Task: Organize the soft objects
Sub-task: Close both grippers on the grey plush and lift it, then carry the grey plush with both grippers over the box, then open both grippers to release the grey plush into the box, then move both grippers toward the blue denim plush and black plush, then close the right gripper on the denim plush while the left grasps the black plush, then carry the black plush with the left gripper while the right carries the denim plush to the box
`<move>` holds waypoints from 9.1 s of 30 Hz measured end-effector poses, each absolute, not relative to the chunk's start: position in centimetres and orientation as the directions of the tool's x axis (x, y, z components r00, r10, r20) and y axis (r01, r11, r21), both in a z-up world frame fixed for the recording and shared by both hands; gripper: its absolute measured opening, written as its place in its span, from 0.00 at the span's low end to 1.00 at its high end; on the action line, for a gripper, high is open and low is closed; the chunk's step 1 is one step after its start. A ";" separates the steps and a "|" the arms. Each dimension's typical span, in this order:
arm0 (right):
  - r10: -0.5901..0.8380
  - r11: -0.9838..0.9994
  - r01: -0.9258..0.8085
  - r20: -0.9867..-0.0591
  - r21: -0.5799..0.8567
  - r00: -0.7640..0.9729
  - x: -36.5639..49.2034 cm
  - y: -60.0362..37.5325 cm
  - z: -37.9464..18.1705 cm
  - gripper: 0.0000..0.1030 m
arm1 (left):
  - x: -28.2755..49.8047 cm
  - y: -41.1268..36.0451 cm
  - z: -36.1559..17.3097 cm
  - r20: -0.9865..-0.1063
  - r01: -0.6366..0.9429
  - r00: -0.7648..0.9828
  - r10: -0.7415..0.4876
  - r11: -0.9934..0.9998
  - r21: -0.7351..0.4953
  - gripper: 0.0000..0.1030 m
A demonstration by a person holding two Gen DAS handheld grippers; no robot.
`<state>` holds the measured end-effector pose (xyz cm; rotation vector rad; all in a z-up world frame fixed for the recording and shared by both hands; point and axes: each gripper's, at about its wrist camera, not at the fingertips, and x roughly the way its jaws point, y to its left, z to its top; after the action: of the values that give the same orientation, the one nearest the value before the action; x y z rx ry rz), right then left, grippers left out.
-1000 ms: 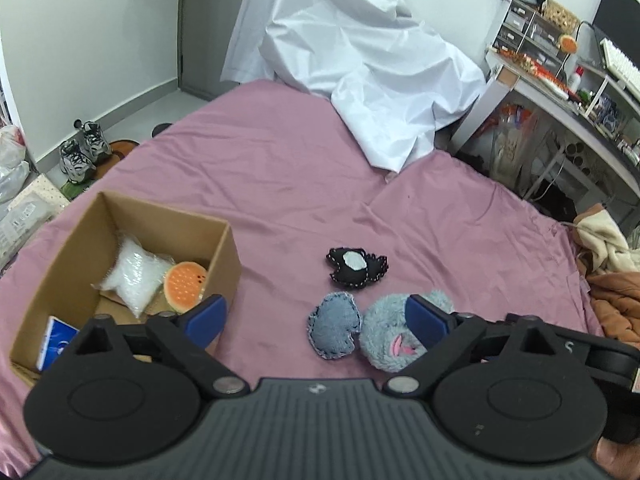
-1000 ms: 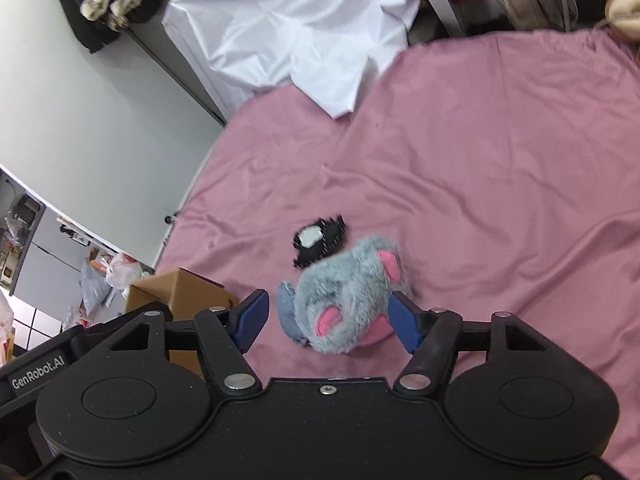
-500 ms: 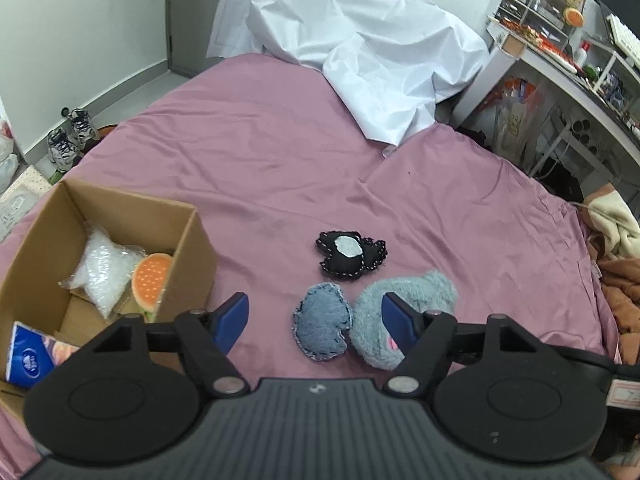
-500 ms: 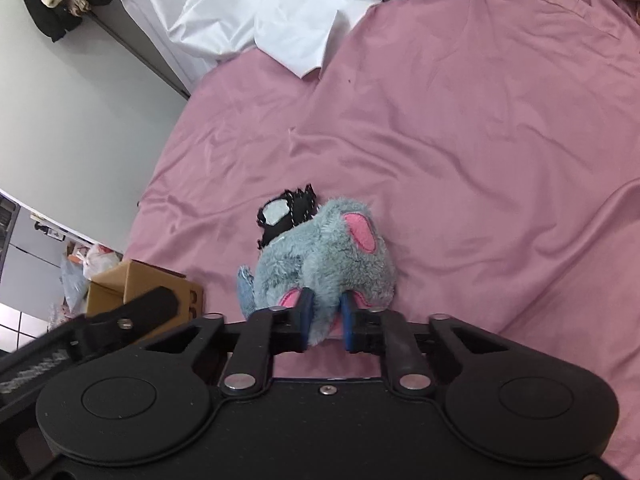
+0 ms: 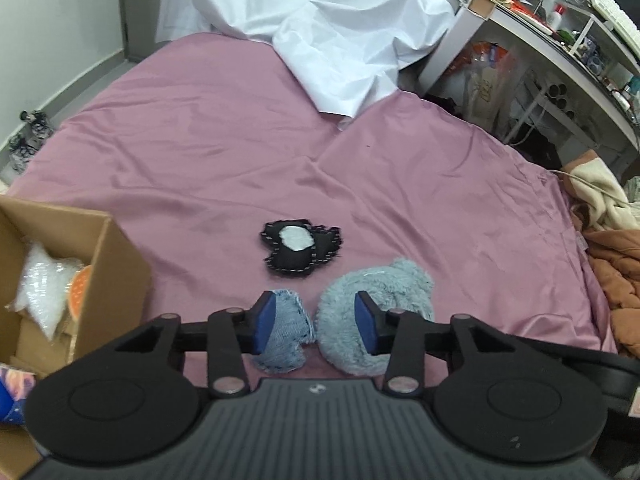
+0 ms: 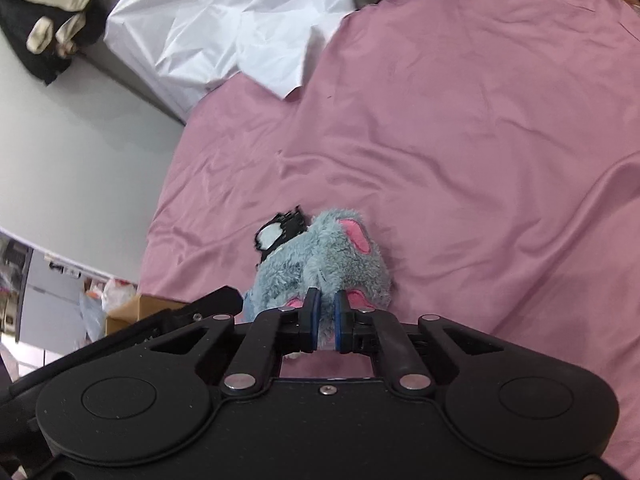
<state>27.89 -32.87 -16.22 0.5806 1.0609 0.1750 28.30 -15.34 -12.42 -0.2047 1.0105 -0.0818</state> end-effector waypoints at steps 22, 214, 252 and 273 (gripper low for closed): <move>0.389 0.832 0.186 -0.787 0.524 0.479 28.6 -32.8 -17.2 0.16 | 30.6 -16.1 -15.8 -0.851 -0.110 0.461 -0.253 0.935 -0.338 0.20; 0.414 0.846 0.152 -0.809 0.511 0.417 29.7 -26.7 -19.4 0.21 | 31.1 -10.7 -11.1 -0.857 -0.153 0.507 -0.095 0.968 -0.198 0.89; 0.289 0.779 0.370 -0.812 0.507 0.506 29.5 -31.7 -19.3 0.22 | 37.4 -15.1 -19.4 -0.883 -0.129 0.439 -0.167 0.961 -0.246 0.22; 0.332 0.806 0.246 -0.756 0.539 0.564 29.4 -30.6 -16.6 0.03 | 32.5 -11.0 -11.7 -0.824 -0.147 0.555 -0.114 0.961 -0.232 0.16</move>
<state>29.44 -30.63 -16.55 0.6595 0.9893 0.0551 32.53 -11.00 -11.72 -0.2897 0.9865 0.0198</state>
